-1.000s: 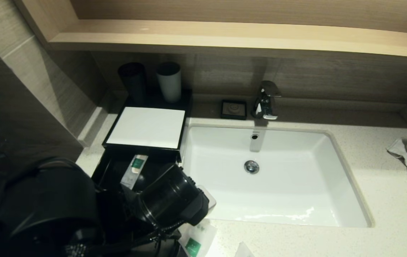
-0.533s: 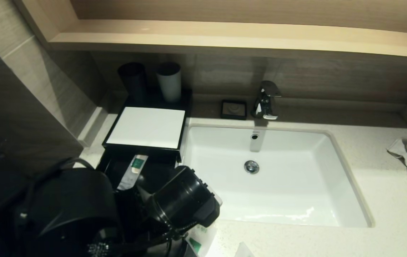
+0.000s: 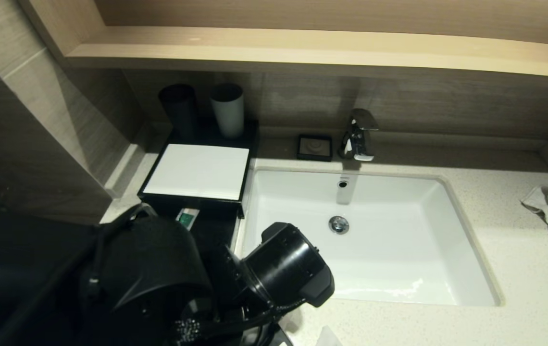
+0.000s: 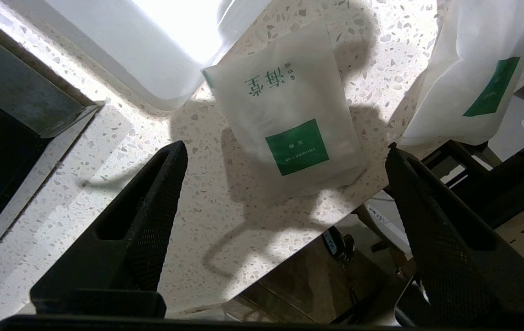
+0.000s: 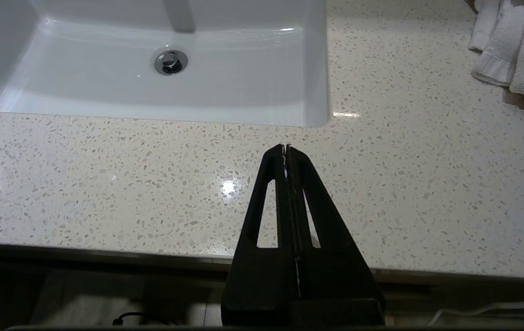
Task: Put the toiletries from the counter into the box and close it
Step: Pick up the bathroom toiletry
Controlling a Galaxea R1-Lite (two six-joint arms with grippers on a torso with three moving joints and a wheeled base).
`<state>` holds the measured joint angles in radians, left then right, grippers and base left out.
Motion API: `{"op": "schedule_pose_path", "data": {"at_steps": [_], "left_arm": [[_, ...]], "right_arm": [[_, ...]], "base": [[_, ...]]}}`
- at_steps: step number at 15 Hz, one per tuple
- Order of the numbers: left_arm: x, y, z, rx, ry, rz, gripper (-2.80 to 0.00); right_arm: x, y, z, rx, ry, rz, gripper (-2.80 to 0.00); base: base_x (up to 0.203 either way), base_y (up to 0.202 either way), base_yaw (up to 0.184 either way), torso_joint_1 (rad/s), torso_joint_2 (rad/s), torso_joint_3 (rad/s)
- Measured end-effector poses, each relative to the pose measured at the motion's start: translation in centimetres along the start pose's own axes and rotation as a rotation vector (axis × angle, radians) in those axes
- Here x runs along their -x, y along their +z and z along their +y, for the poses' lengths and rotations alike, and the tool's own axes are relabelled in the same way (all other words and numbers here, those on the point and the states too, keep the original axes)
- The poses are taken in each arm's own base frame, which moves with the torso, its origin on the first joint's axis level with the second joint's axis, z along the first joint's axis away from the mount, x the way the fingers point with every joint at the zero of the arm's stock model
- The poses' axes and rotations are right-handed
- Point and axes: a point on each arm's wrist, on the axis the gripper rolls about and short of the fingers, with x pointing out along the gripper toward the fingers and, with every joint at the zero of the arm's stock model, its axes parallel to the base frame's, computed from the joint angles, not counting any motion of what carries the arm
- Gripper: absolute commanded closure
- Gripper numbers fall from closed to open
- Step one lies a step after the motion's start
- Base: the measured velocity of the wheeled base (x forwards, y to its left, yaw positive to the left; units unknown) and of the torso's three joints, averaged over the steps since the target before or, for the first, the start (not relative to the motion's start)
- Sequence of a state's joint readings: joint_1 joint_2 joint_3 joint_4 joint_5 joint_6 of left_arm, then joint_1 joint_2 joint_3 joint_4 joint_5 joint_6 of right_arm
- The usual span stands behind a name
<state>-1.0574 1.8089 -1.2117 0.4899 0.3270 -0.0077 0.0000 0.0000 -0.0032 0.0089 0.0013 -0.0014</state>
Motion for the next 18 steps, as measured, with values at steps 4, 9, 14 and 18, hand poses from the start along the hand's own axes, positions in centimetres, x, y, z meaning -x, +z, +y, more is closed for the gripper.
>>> {"op": "schedule_pose_path", "data": {"at_steps": [4, 9, 14, 18], "left_arm": [[-0.2, 0.1, -0.1, -0.002, 0.011, 0.018, -2.8], [-0.6, 0.1, 0.1, 0.019, 0.058, 0.035, -2.8], [-0.9, 0.1, 0.0, 0.02, 0.077, 0.043, -2.8], [-1.2, 0.2, 0.0, 0.022, 0.077, 0.046, -2.8]], "right_arm": [[0.0, 0.0, 0.0, 0.0, 0.0, 0.0, 0.0], [0.0, 0.0, 0.0, 0.0, 0.0, 0.0, 0.0], [0.0, 0.0, 0.0, 0.0, 0.0, 0.0, 0.0], [0.0, 0.0, 0.0, 0.0, 0.0, 0.0, 0.0]], "base": [[0.0, 0.0, 0.0, 0.0, 0.0, 0.0], [0.0, 0.0, 0.0, 0.0, 0.0, 0.0], [0.0, 0.0, 0.0, 0.0, 0.0, 0.0], [0.0, 0.0, 0.0, 0.0, 0.0, 0.0]]}}
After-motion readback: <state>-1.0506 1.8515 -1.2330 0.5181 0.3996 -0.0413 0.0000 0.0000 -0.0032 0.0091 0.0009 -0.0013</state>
